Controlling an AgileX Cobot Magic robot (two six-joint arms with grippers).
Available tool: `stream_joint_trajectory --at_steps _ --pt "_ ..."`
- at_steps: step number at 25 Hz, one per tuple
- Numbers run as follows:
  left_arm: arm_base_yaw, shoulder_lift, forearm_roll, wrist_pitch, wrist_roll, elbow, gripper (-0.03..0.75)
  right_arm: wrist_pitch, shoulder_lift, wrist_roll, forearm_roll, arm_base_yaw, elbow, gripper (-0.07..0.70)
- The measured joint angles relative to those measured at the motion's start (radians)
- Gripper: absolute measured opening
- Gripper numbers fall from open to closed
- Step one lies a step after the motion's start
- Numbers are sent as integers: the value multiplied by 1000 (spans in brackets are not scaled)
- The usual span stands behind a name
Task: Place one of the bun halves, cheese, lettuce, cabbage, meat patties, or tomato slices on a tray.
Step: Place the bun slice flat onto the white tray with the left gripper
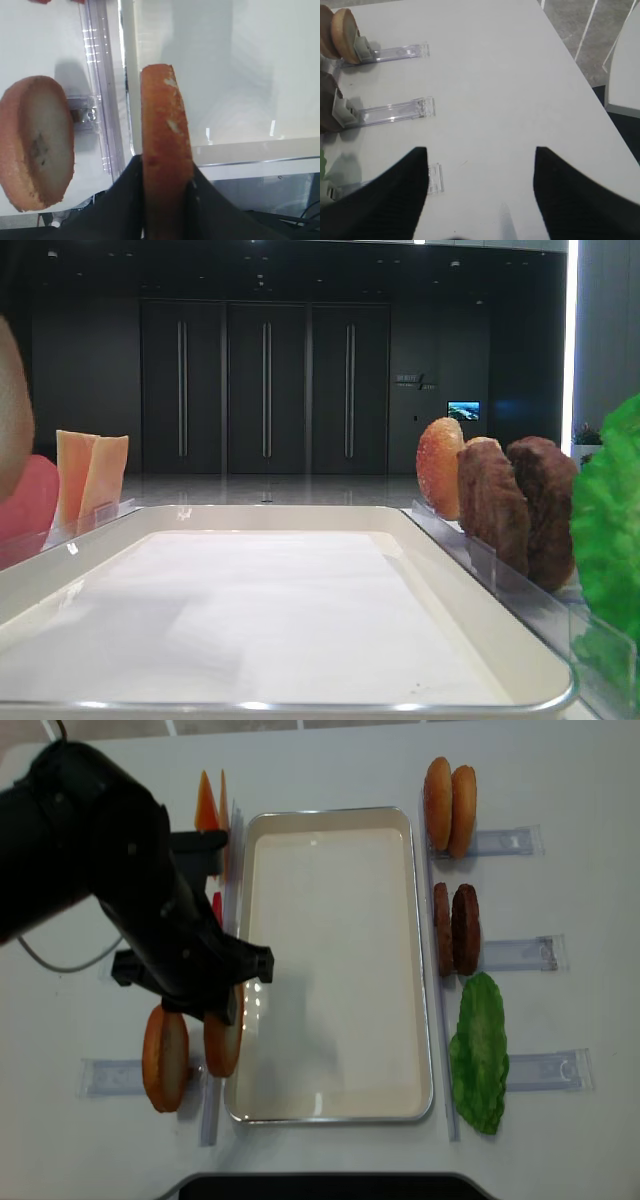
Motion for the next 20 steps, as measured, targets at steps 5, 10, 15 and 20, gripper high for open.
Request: stream_joint_trajectory --at_steps 5,10,15,20 --pt "0 -1 1 51 18 -51 141 0 0 0 0 0 0 434" --pt "-1 -1 26 62 40 -52 141 0 0 0 0 0 0 434" --pt "16 -35 -65 -107 159 -20 141 0 0 0 0 0 0 434" --pt "105 -98 -305 -294 359 98 140 0 0 0 0 0 0 434"
